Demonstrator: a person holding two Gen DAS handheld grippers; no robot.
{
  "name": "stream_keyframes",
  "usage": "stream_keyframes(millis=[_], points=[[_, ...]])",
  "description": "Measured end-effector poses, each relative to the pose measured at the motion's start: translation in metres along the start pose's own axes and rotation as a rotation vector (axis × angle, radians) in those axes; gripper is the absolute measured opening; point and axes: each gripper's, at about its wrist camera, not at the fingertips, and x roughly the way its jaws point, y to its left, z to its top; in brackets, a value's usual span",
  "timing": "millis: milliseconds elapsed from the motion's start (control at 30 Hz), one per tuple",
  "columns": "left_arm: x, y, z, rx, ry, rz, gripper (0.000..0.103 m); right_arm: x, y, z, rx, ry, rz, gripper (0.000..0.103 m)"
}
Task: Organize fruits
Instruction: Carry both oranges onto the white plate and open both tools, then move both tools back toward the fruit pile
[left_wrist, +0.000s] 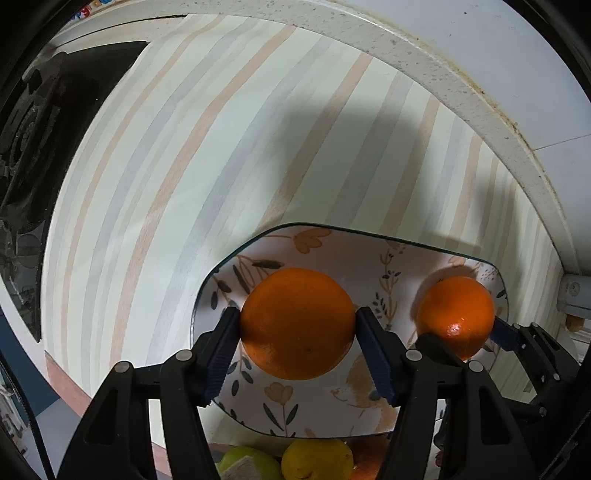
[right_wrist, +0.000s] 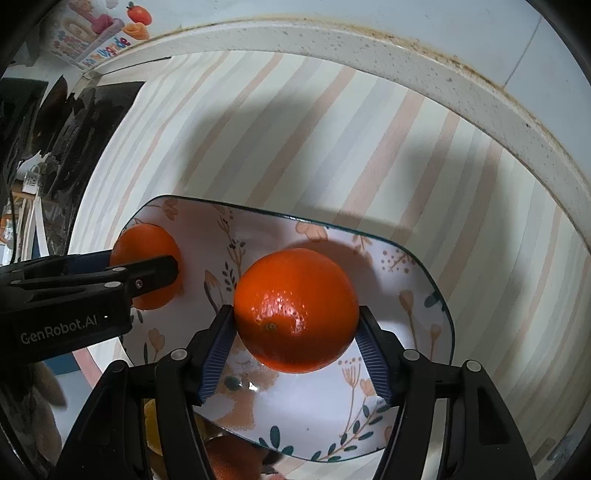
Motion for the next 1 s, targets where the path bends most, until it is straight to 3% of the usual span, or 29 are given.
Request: stream_keyframes(millis=[67,367,600,1000], points=[[-0.005,0.0,-0.003,-0.002,-0.019,0.007,0.09,-0.006,-0.001,-0.003,0.008,-0.011,-0.009,0.095],[-0.048,0.005,-0.035,-0.002,-0.13,0.058,0.09,-0.046,-0.007,-0.027,-0.003,-0.032,-0.089,0.095],[-0.096,0.013,-0.091,-0.034,-0.252,0.102,0.09,-0.087,-0.007,-0.066,-0.023,-0.091,-0.108,0.095],[-0.158,-0.014,-0.185,-0.053,-0.428,0.115,0.09,-0.162,0.004,-0.138,-0.058,-0.226,-0.088,0.095]])
